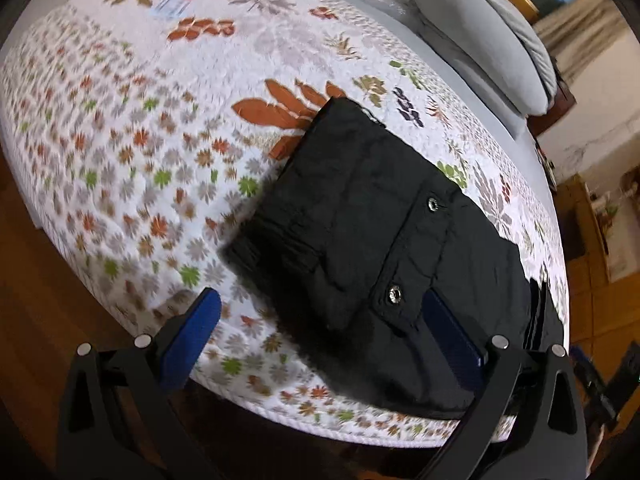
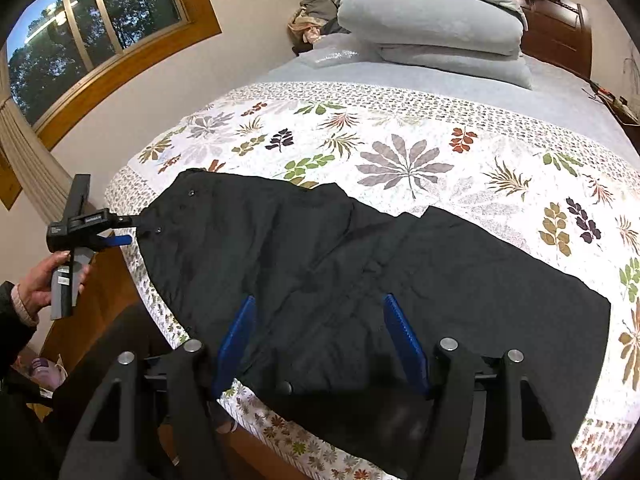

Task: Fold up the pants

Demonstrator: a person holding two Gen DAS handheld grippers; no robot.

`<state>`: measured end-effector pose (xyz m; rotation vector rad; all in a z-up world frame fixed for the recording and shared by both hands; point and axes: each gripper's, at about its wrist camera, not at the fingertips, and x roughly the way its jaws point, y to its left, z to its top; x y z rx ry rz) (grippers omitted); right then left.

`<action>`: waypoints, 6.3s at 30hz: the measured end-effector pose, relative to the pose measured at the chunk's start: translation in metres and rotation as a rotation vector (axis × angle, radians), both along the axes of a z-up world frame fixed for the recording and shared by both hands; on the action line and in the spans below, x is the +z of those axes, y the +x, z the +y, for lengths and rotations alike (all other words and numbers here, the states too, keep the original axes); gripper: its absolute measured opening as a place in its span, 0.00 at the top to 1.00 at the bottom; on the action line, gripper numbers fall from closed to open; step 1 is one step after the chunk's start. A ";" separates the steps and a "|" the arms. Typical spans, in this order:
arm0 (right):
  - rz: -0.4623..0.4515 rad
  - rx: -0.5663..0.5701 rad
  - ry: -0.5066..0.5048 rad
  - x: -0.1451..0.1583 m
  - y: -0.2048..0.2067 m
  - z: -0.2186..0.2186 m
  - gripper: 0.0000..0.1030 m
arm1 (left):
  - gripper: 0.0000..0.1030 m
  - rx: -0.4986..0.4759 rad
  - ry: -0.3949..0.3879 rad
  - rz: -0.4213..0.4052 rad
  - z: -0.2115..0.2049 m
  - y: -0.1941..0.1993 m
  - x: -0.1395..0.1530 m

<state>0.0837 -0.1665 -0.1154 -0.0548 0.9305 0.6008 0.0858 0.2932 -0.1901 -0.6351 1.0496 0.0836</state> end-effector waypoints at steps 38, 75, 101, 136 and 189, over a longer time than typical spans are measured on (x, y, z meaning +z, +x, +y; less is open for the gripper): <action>-0.005 0.025 -0.068 -0.012 -0.003 0.013 0.31 | 0.50 0.121 -0.267 0.034 0.003 0.000 -0.032; -0.078 -0.099 -0.124 0.008 0.010 0.000 0.30 | 0.78 -0.183 -0.342 -0.275 -0.049 0.038 0.005; -0.031 -0.219 -0.041 0.005 0.014 -0.056 0.30 | 0.74 -0.620 -0.378 -0.512 -0.189 0.057 0.095; 0.529 -0.242 0.464 -0.041 0.114 -0.116 0.16 | 0.70 -0.996 -0.153 -0.415 -0.348 0.043 0.023; 0.377 -0.341 0.449 -0.001 0.061 -0.219 0.87 | 0.03 -0.708 0.116 -0.374 -0.305 0.056 0.054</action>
